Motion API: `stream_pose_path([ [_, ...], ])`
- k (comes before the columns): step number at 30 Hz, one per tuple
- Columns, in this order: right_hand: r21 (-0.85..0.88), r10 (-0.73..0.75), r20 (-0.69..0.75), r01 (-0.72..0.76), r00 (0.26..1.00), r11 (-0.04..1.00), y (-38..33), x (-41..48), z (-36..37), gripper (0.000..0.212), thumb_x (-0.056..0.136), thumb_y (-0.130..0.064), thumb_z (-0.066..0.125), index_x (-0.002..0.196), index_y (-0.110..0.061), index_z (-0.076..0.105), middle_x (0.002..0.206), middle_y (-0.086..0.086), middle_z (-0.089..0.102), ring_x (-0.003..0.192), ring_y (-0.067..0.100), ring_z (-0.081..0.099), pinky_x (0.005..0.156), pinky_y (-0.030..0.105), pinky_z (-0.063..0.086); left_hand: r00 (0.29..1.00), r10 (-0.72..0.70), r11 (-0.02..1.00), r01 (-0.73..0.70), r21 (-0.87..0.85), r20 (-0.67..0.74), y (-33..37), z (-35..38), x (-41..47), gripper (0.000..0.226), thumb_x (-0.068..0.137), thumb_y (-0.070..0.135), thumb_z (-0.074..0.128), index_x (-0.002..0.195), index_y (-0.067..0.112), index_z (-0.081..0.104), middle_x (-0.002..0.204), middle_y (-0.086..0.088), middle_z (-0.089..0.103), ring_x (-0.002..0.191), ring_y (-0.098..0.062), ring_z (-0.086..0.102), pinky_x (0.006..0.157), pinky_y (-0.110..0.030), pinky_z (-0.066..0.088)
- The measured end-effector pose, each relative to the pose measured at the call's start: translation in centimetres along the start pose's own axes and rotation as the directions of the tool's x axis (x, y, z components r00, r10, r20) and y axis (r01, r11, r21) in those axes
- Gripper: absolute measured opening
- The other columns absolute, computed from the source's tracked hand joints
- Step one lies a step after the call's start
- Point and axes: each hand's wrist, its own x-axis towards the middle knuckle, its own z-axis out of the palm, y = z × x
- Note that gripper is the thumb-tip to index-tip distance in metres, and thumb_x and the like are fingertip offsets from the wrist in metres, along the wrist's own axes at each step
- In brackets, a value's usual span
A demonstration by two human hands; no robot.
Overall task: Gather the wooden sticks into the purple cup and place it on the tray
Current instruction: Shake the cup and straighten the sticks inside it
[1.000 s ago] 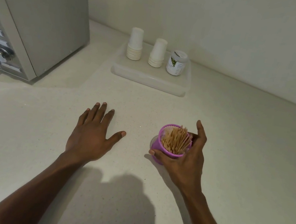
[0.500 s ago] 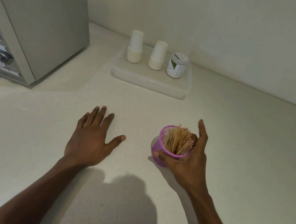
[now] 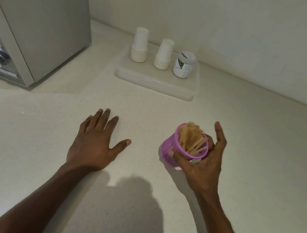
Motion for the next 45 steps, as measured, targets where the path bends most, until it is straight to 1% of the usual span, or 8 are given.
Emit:
stream_pose_path([
  [8,-0.036,-0.043,0.075,0.046,0.996,0.998,-0.4,1.1,-1.5,0.141,0.053,-0.03,0.105,0.165,-0.031,0.018,0.125,-0.028,0.066,0.119,0.004,0.069,0.092,0.015,0.057,1.0,-0.003,1.0,0.003,-0.011,-0.016,-0.2,0.3,0.0,0.096,0.094,0.088,0.016,0.166,0.025,0.027,0.177,-0.005,0.013,0.165,-0.023,0.004,0.133,-0.049,0.012],
  [13,-0.061,-0.085,0.075,0.09,0.994,0.994,-1.0,1.6,-2.1,0.139,0.053,-0.036,0.104,0.165,-0.028,0.022,0.13,-0.04,0.059,0.122,-0.005,0.064,0.091,0.01,0.055,1.0,0.0,1.0,-0.001,-0.018,-0.031,-0.2,0.4,0.0,0.094,0.095,0.087,0.019,0.164,0.025,0.03,0.177,-0.006,0.016,0.164,-0.023,0.006,0.132,-0.05,0.014],
  [17,-0.045,-0.079,0.051,0.081,0.996,0.996,-1.4,1.8,-1.9,0.139,0.052,-0.046,0.104,0.164,-0.033,0.023,0.125,-0.028,0.065,0.12,0.003,0.067,0.092,0.013,0.056,0.999,0.001,1.0,-0.001,-0.021,-0.036,-0.3,0.4,0.1,0.094,0.095,0.087,0.019,0.165,0.025,0.03,0.177,-0.006,0.016,0.164,-0.023,0.006,0.132,-0.05,0.013],
  [22,-0.05,-0.1,0.01,0.1,0.995,0.994,-1.5,2.2,-2.0,0.137,0.05,-0.043,0.103,0.163,-0.031,0.028,0.128,-0.038,0.059,0.121,-0.005,0.063,0.088,0.007,0.054,1.0,-0.002,1.0,0.002,-0.017,-0.027,-0.2,0.3,0.0,0.094,0.095,0.087,0.018,0.165,0.025,0.028,0.177,-0.005,0.014,0.164,-0.023,0.005,0.132,-0.049,0.012],
  [28,-0.077,-0.087,0.045,0.09,0.995,0.993,-1.4,2.5,-2.5,0.129,0.052,-0.042,0.104,0.16,-0.031,0.035,0.128,-0.04,0.059,0.121,-0.005,0.063,0.088,0.01,0.056,1.0,-0.003,1.0,0.003,-0.016,-0.021,-0.1,0.2,0.0,0.095,0.094,0.087,0.018,0.165,0.025,0.028,0.177,-0.005,0.014,0.165,-0.023,0.004,0.132,-0.05,0.012],
  [32,-0.051,-0.054,-0.048,0.051,0.997,0.997,-1.1,3.0,-3.4,0.126,0.049,-0.038,0.103,0.157,-0.028,0.039,0.126,-0.026,0.065,0.116,-0.002,0.067,0.094,0.022,0.061,1.0,0.001,1.0,-0.001,-0.011,-0.016,-0.2,0.3,0.1,0.095,0.095,0.087,0.018,0.166,0.025,0.027,0.177,-0.005,0.013,0.165,-0.022,0.004,0.132,-0.05,0.012],
  [37,-0.117,-0.054,0.004,0.054,0.999,0.992,-0.6,3.2,-3.8,0.13,0.051,-0.044,0.104,0.16,-0.024,0.034,0.125,-0.044,0.058,0.119,-0.009,0.062,0.09,0.008,0.055,1.0,0.0,1.0,0.0,-0.024,-0.027,-0.2,0.4,0.1,0.094,0.095,0.087,0.021,0.165,0.025,0.03,0.177,-0.006,0.015,0.165,-0.023,0.005,0.132,-0.051,0.014],
  [45,-0.172,0.003,0.042,0.005,0.999,0.985,-0.2,1.9,-1.8,0.131,0.05,-0.047,0.103,0.159,-0.033,0.032,0.121,-0.05,0.056,0.116,-0.016,0.06,0.093,0.007,0.054,1.0,-0.003,1.0,0.003,-0.016,-0.029,-0.3,0.6,0.1,0.094,0.095,0.087,0.02,0.165,0.026,0.029,0.177,-0.006,0.015,0.164,-0.024,0.007,0.132,-0.051,0.015],
])
